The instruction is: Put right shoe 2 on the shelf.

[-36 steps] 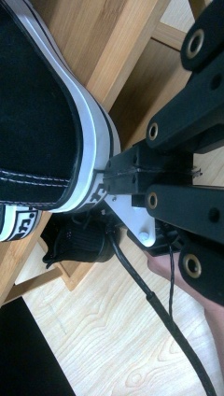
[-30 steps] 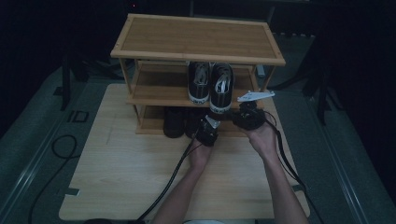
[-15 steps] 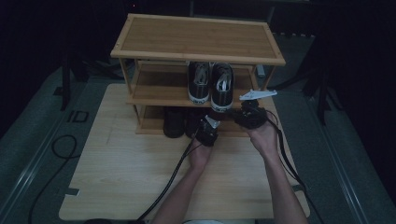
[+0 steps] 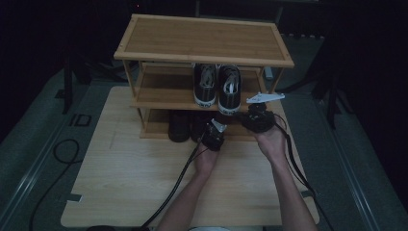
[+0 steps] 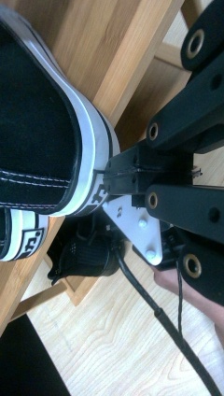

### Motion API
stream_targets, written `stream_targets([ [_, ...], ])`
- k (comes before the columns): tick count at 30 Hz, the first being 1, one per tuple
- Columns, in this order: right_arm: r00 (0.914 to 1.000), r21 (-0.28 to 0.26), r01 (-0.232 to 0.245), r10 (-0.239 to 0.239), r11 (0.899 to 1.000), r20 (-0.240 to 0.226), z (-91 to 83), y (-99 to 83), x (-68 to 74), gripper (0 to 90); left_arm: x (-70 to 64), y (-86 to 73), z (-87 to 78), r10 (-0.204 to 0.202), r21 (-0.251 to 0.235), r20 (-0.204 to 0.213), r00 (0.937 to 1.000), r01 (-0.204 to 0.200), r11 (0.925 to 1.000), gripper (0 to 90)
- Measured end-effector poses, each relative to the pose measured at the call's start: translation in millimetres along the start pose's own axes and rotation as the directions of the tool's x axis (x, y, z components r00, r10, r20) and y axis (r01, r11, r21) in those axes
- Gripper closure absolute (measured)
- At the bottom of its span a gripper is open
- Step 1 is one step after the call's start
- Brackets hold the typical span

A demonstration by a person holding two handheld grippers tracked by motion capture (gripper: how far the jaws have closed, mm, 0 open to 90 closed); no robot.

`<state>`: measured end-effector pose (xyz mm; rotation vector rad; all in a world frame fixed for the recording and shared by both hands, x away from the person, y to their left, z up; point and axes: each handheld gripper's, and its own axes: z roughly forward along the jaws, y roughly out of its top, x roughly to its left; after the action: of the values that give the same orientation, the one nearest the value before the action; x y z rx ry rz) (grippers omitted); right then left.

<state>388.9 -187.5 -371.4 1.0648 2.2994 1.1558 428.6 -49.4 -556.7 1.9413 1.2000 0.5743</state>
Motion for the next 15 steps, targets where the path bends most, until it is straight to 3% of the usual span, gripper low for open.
stream_targets([
  [15,0.9999,-0.010,-0.002,0.002,1.000,0.017,8.3,5.2,3.5,90.0,0.1,0.0,0.1,0.000,0.000,0.001,1.0000,0.000,1.0000,90.0],
])
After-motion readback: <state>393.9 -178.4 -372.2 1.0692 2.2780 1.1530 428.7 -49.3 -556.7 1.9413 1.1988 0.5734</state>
